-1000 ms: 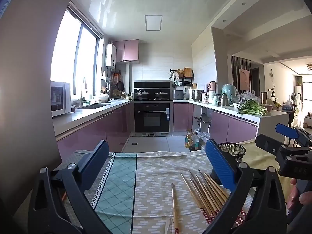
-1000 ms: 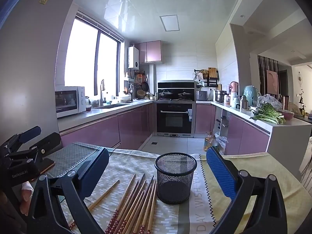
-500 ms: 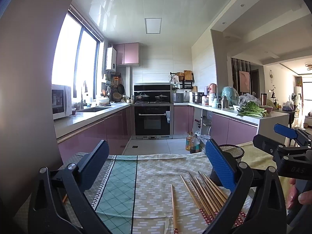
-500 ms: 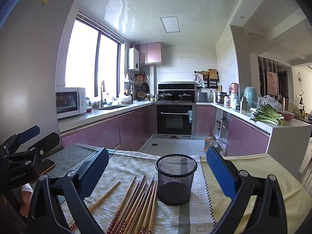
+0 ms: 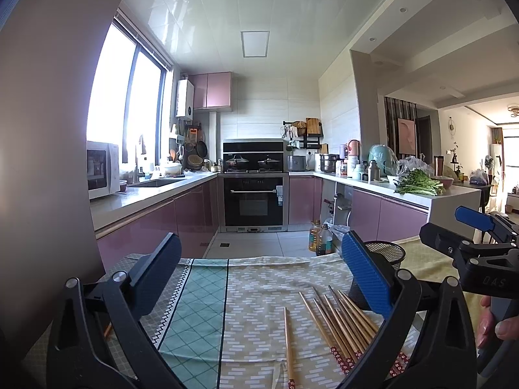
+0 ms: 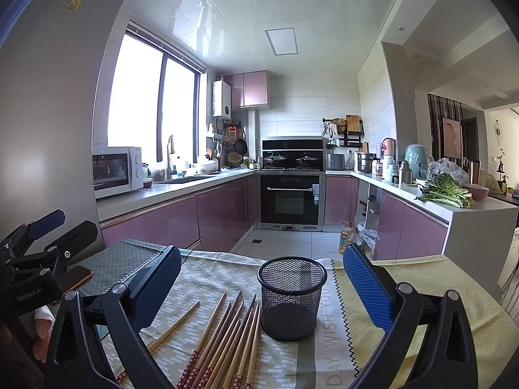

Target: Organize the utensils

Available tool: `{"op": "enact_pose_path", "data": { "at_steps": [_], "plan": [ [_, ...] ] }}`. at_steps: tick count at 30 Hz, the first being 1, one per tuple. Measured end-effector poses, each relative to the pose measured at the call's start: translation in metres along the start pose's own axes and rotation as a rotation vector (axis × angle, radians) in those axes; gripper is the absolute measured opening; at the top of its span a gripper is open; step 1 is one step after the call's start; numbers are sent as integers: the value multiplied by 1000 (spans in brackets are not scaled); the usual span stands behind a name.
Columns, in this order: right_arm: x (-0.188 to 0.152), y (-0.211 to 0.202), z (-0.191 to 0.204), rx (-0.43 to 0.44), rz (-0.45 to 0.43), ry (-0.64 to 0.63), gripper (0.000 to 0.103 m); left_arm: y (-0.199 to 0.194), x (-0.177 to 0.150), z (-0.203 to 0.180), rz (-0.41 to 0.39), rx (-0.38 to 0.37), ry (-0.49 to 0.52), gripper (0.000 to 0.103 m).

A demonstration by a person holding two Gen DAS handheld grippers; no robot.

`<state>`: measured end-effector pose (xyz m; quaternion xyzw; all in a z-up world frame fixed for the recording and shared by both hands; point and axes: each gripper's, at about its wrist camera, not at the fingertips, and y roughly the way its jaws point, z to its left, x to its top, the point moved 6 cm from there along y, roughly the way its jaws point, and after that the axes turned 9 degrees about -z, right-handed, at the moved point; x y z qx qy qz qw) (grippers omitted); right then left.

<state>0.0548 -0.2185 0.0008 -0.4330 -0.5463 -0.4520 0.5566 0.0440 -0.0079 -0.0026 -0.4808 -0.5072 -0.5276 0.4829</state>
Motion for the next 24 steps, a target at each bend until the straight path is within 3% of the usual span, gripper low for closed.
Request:
{"op": "enact_pose_path", "data": {
  "at_steps": [24],
  "plan": [
    [3, 1, -1, 3, -4, 10, 97, -2, 1, -2, -5, 2, 2, 97]
  ]
}}
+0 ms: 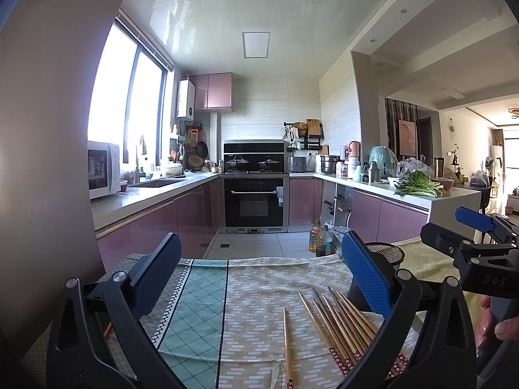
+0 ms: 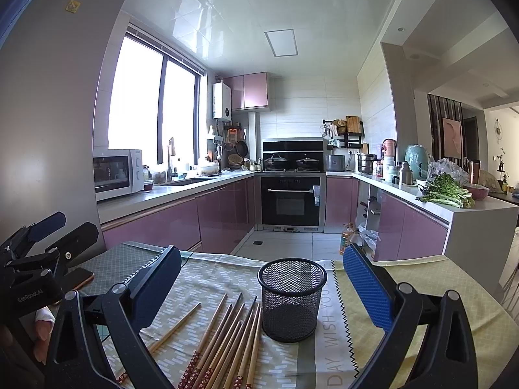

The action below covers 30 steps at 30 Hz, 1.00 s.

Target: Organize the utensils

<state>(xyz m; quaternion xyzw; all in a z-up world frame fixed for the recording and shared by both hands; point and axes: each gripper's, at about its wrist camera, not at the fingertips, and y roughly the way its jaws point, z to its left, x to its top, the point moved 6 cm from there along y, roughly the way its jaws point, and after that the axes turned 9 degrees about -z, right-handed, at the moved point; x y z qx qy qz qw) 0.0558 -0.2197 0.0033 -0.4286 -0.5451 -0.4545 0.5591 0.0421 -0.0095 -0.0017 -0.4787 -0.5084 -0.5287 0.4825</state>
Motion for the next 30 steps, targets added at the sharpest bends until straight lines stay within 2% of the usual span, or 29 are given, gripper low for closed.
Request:
{"op": "enact_pose_path", "data": {
  "at_steps": [30],
  "plan": [
    [4, -2, 0, 2, -2, -6, 97, -1, 2, 0, -2, 0, -4, 97]
  ]
}}
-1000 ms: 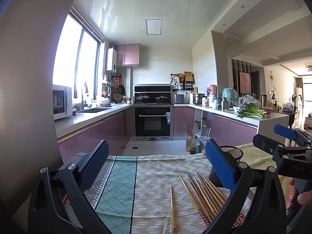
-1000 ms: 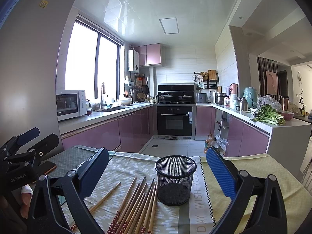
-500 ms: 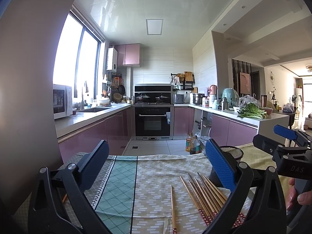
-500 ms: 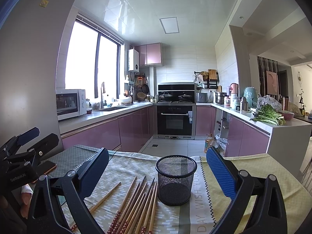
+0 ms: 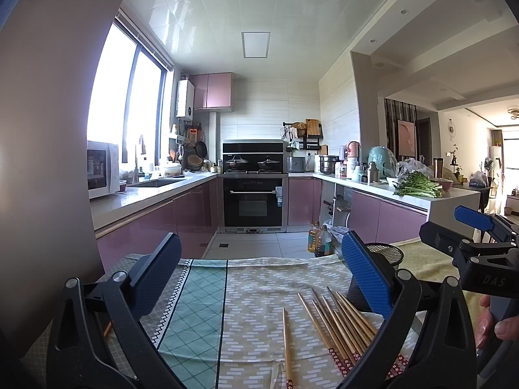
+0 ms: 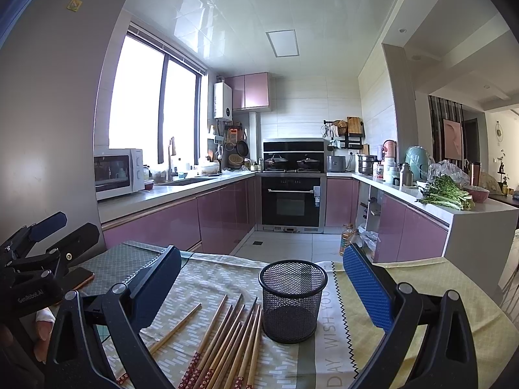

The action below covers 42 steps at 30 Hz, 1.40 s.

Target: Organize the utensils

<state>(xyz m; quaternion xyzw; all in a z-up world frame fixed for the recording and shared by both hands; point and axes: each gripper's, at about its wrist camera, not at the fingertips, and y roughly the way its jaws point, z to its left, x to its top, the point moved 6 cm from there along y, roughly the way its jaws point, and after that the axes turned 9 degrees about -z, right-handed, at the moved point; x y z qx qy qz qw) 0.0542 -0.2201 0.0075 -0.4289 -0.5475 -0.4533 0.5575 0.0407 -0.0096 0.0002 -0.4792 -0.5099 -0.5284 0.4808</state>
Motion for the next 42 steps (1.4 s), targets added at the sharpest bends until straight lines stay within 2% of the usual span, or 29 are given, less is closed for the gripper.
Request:
{"op": "enact_pose_path", "data": {
  "at_steps": [42],
  "plan": [
    [0, -1, 0, 1, 0, -1, 97, 0, -1, -3, 2, -1, -2, 97]
  ]
}}
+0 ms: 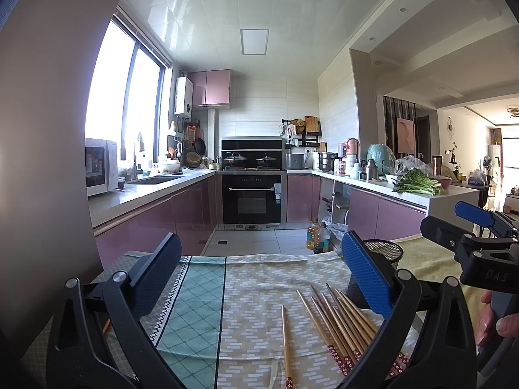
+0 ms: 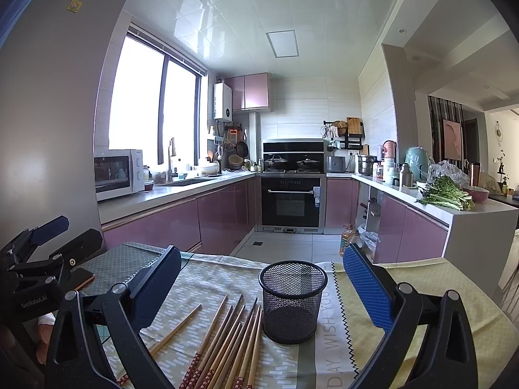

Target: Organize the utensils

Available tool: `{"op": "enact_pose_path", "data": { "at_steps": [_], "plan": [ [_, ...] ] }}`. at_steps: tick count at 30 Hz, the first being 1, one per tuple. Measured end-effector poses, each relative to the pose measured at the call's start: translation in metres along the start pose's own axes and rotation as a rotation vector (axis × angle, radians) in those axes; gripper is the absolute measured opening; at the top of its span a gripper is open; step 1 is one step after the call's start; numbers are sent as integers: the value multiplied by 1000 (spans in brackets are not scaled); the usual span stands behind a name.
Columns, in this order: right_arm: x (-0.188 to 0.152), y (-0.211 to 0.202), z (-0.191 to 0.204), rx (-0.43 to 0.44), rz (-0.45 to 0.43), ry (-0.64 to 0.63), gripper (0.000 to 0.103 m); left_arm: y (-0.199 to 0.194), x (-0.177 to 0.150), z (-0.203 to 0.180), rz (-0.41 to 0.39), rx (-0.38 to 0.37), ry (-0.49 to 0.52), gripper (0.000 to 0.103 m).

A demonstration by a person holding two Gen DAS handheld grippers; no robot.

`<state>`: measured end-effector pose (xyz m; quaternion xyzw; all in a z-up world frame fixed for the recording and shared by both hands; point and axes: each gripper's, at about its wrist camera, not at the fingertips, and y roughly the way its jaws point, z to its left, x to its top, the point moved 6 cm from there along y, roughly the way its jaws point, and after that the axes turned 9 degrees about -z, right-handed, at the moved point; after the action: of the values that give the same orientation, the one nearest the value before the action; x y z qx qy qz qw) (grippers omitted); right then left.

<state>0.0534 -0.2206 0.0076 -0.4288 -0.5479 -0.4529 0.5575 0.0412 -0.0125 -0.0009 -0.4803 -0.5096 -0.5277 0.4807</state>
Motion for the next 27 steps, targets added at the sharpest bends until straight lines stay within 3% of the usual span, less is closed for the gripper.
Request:
{"op": "enact_pose_path", "data": {
  "at_steps": [19, 22, 27],
  "plan": [
    [-4, 3, -4, 12, 31, 6, 97, 6, -15, -4, 49, -29, 13, 97],
    [-10, 6, -2, 36, 67, -2, 97, 13, -24, -4, 98, -51, 30, 97],
    [-37, 21, -5, 79, 211, -4, 97, 32, -56, -8, 268, -104, 86, 97]
  ]
}}
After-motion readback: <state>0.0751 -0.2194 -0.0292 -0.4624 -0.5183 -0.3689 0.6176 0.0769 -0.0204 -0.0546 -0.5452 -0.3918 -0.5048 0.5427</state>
